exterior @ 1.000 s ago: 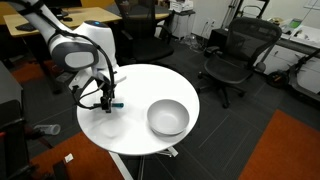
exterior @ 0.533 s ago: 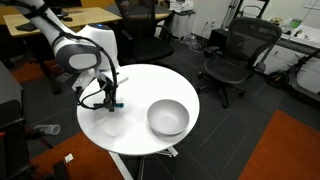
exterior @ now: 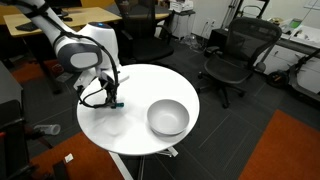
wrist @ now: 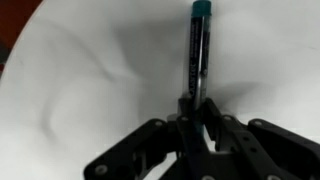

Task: Put the pen in the bowl

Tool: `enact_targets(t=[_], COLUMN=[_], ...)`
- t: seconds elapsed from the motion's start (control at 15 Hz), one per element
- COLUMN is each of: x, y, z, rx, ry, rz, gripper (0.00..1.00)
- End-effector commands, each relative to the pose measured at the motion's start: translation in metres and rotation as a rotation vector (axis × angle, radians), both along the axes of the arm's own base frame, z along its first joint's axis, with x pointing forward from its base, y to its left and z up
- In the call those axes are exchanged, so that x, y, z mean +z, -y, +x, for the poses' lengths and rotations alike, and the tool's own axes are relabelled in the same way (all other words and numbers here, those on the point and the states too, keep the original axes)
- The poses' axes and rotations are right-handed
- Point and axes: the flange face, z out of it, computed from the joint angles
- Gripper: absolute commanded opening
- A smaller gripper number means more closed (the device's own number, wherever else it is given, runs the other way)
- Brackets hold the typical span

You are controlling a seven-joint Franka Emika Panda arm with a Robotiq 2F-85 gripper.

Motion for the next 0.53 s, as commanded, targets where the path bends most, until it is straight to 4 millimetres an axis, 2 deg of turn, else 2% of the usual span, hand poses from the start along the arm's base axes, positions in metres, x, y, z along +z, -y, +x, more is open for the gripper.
enact_targets(t=[0.0, 0.27, 0.47], x=[0.023, 0.055, 0.089], y=[0.002, 0.012, 0.022], z=[0.003, 0.007, 0.012], rx=[-0.017, 0.014, 0.053], ry=[0.050, 0.069, 0.089], rz=[-0.031, -0.058, -0.084], gripper=[0.05, 0.05, 0.05])
